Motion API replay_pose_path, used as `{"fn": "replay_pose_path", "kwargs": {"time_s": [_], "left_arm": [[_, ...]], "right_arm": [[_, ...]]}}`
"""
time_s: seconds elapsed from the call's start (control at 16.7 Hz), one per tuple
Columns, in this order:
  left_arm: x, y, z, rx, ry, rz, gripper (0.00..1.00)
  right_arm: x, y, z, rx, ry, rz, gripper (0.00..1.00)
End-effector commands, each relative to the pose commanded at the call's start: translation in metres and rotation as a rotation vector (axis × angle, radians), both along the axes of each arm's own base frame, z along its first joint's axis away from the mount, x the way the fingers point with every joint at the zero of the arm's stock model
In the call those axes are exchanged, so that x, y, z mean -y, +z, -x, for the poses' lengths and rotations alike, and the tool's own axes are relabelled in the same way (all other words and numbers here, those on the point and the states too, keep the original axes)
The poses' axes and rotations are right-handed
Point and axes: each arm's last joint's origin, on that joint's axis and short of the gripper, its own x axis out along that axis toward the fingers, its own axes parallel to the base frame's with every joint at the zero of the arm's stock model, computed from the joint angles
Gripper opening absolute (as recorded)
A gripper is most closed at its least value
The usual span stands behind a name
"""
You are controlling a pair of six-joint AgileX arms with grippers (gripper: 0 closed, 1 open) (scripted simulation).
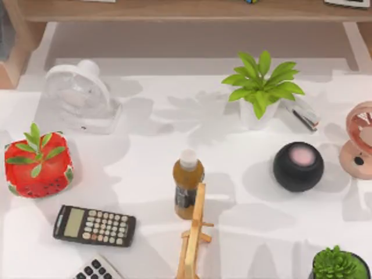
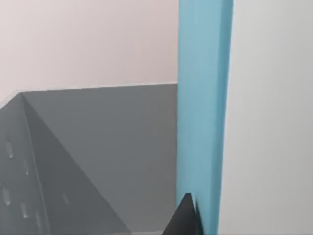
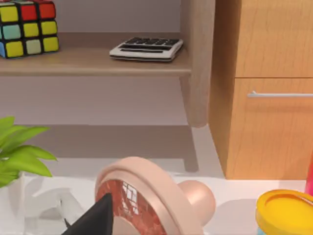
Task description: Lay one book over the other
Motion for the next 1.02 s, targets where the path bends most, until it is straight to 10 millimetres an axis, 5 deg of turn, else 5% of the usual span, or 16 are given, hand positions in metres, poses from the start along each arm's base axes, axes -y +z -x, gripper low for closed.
{"fn": "replay_pose_path", "kwargs": {"time_s": [0.54,0.78,1.02], "left_arm": [[-0.031,0.038,0.085,0.009,0.042,-0.641,0.00],[-0.048,0.016,0.127,-0.087,0.045,-0.978,0.00],[-0.058,-0.032,0.160,-0.221,-0.031,-1.248,0.00]], "right_arm": [[0.000,0.000,0.000,0.000,0.000,0.000,1.00],[0.000,0.000,0.000,0.000,0.000,0.000,1.00],[0.000,0.000,0.000,0.000,0.000,0.000,1.00]]}}
